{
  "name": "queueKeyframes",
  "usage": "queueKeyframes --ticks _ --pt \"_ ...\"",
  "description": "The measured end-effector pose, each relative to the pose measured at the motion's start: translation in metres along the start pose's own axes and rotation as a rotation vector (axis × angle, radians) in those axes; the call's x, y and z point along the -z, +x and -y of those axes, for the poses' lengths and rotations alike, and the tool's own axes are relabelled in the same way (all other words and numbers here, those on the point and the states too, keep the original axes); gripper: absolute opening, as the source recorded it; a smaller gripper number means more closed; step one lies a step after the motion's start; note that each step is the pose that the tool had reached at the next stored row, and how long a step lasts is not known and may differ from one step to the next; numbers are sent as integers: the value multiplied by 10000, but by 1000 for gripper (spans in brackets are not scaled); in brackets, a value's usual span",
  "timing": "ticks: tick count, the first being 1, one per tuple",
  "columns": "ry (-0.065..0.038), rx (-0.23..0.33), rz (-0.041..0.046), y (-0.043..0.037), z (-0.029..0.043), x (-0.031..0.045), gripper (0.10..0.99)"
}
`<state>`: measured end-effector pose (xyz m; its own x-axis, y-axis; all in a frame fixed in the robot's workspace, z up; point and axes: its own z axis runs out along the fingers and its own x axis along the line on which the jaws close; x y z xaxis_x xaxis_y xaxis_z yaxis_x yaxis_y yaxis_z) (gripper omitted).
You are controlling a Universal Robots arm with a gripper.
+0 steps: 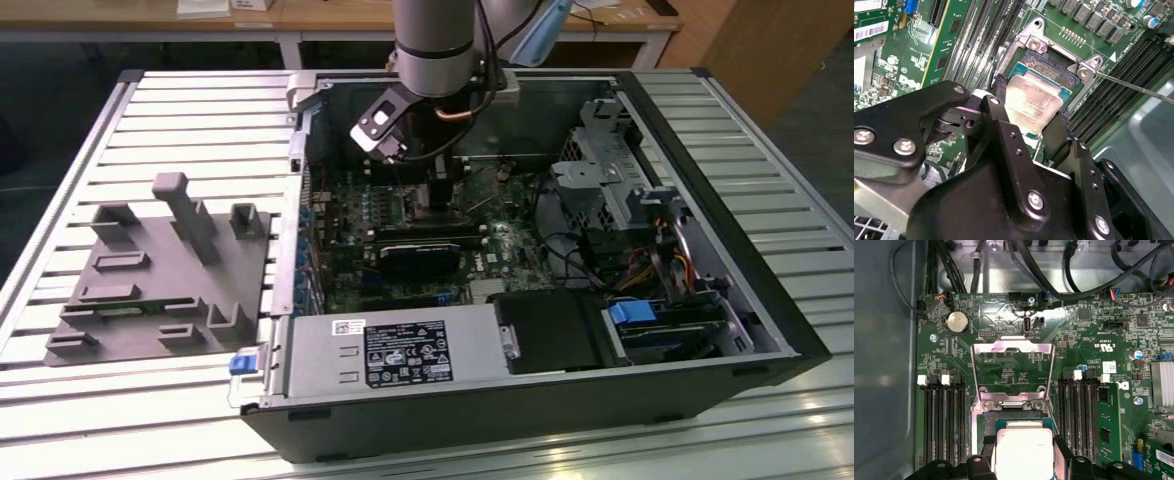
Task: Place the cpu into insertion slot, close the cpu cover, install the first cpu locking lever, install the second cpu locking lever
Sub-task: 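Place the cpu into insertion slot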
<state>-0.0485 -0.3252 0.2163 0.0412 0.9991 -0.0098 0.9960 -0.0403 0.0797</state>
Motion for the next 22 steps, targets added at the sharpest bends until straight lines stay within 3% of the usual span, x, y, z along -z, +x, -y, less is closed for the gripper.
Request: queueKeyframes --ticks 7,12,22 --pt "-1 182 -29 8 4 -50 541" --pt "0 220 -98 9 8 -85 541" --pt "0 198 -101 61 31 -138 541"
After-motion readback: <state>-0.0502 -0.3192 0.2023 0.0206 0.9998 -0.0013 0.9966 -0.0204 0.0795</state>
